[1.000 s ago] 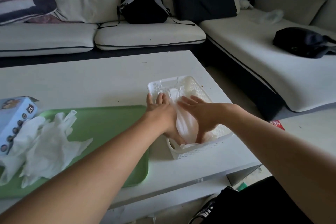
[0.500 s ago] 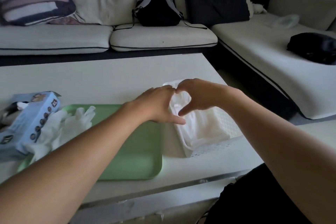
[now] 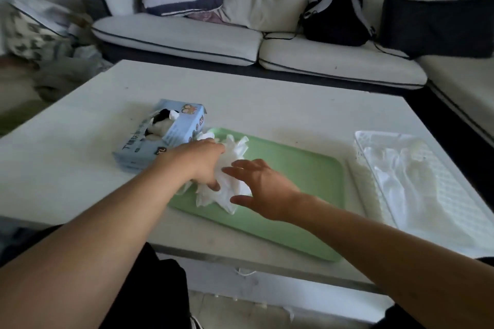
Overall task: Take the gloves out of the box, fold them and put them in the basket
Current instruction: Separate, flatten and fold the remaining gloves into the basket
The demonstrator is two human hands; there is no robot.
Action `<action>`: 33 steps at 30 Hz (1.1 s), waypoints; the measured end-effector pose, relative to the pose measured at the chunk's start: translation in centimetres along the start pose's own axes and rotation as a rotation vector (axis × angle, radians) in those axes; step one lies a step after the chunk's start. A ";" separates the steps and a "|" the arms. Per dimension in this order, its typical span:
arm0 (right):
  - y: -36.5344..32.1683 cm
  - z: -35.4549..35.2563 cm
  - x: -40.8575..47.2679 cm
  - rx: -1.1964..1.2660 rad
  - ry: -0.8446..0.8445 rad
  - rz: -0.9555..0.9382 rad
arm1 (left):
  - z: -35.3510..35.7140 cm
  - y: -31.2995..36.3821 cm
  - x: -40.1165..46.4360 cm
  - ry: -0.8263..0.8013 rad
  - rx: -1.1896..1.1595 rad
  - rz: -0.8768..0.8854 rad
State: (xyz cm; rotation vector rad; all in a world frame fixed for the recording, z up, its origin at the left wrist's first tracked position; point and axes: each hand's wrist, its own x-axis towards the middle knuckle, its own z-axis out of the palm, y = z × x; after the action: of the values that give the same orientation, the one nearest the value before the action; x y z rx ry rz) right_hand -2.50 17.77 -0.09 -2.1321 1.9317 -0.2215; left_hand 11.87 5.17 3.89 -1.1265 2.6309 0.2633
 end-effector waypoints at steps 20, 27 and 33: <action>5.8 -4.2 -3.8 0.631 -0.703 0.176 | 3.6 -1.7 0.7 0.074 0.142 -0.074; 5.5 -9.9 -4.5 1.555 -0.316 0.146 | -0.9 0.4 1.2 -0.108 0.076 -0.052; 7.3 -12.1 -4.2 1.650 0.045 0.193 | -4.7 4.9 -1.6 -0.302 -1.287 0.405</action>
State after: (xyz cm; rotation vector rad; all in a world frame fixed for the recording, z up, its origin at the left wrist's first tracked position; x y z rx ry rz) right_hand -13.26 20.32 9.60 -0.7871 1.0528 -1.2476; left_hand 8.51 8.34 9.12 -0.6234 2.2216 2.1856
